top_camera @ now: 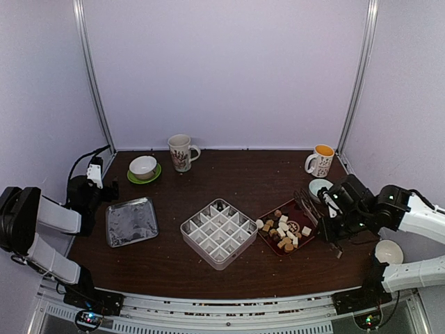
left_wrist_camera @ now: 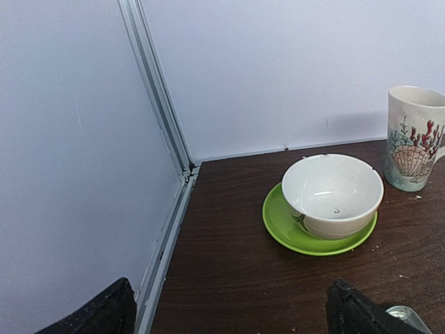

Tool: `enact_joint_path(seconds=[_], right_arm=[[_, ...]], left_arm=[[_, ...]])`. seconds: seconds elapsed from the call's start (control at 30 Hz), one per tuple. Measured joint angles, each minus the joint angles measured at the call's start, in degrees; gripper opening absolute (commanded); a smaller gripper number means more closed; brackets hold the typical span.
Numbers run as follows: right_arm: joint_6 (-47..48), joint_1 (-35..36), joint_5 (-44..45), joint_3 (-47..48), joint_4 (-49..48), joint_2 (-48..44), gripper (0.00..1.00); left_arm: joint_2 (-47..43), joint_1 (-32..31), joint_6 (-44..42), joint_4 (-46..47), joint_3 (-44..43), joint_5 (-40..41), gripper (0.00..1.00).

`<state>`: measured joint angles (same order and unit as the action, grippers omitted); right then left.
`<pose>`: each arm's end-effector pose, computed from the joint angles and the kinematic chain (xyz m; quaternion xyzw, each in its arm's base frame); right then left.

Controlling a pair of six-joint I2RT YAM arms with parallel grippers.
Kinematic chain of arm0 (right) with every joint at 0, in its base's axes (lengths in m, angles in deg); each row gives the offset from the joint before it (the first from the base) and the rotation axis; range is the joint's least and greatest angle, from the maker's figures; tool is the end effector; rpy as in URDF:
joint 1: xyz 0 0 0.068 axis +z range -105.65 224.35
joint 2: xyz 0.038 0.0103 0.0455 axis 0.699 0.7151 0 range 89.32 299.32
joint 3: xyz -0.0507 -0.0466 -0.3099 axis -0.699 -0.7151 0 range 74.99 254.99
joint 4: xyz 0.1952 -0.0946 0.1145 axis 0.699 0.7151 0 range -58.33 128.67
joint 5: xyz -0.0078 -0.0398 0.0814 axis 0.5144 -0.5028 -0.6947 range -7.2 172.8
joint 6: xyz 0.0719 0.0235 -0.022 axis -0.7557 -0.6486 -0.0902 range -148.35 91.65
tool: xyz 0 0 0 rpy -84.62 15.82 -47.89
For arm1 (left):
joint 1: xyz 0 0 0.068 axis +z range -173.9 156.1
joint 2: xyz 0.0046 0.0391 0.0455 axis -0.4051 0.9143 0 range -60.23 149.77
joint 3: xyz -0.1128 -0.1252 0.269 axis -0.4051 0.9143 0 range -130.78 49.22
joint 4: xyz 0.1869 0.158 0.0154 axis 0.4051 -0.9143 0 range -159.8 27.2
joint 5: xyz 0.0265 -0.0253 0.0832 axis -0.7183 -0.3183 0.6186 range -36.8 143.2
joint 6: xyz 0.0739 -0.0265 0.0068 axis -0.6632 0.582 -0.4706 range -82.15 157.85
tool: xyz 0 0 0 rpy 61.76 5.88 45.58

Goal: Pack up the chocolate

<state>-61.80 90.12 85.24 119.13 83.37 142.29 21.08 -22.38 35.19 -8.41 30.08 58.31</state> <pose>0.0977 0.0963 0.2621 -0.0983 0.9619 0.1463 0.2090 0.2724 0.0132 0.2274 -0.0218 0.7530 0.0575 0.6552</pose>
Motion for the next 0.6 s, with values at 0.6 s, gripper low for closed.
enact_joint_path(seconds=[0.6], right_arm=[[0.0, -2.1, -6.5, -1.8, -3.8, 6.0, 0.32]], left_arm=[[0.0, 0.0, 0.0, 0.0, 0.0, 0.0, 0.98]])
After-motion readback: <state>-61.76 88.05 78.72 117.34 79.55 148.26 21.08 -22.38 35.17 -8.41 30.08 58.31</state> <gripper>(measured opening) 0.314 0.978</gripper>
